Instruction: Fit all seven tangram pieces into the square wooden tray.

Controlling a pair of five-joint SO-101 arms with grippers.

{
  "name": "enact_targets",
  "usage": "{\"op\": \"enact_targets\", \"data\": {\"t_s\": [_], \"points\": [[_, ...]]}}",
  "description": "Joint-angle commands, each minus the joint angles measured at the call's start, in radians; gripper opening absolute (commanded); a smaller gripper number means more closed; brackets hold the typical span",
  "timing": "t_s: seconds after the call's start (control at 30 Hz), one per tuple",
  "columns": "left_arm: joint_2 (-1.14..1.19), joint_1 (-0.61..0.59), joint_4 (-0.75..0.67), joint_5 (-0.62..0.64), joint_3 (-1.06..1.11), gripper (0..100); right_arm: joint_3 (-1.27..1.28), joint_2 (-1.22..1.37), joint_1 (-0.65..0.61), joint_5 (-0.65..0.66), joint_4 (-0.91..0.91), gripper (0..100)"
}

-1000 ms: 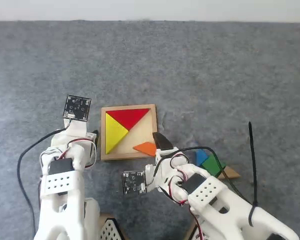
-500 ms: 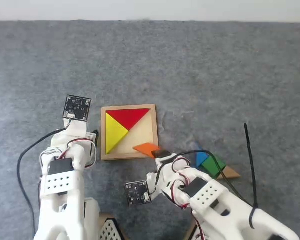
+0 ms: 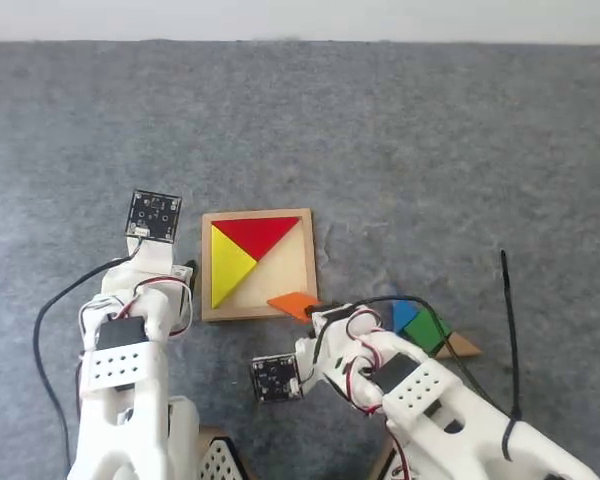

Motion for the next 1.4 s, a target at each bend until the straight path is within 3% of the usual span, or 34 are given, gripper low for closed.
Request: {"op": "enact_targets", "data": {"t_s": [0.0, 0.27, 0.43, 0.53, 0.77, 1.23, 1.37], "points": [[-0.025, -0.002, 0.003, -0.005, -0.027, 21, 0.008, -0.001, 0.019, 0.006, -0.058, 2.6], [-0.025, -0.002, 0.003, -0.005, -0.027, 21, 0.005, -0.008, 0.047, -0.002, -0.09, 3.6], [-0.025, -0.002, 0.003, -0.005, -0.027, 21, 0.002, -0.008, 0.044, -0.012, -0.088, 13.0], [-0.025, -0.002, 0.003, -0.005, -0.027, 21, 0.0, -0.01, 0.042, -0.012, -0.082, 13.7], [-0.026, -0.003, 0.003, -0.005, -0.027, 21, -0.048, -0.074, 0.039, -0.014, 0.064, 13.9], [-0.025, -0.002, 0.003, -0.005, -0.027, 21, -0.124, -0.12, -0.073, -0.071, 0.199, 14.0], [-0.026, -0.002, 0.003, -0.005, -0.025, 21, -0.13, -0.099, -0.133, -0.103, 0.143, 14.3]]}}
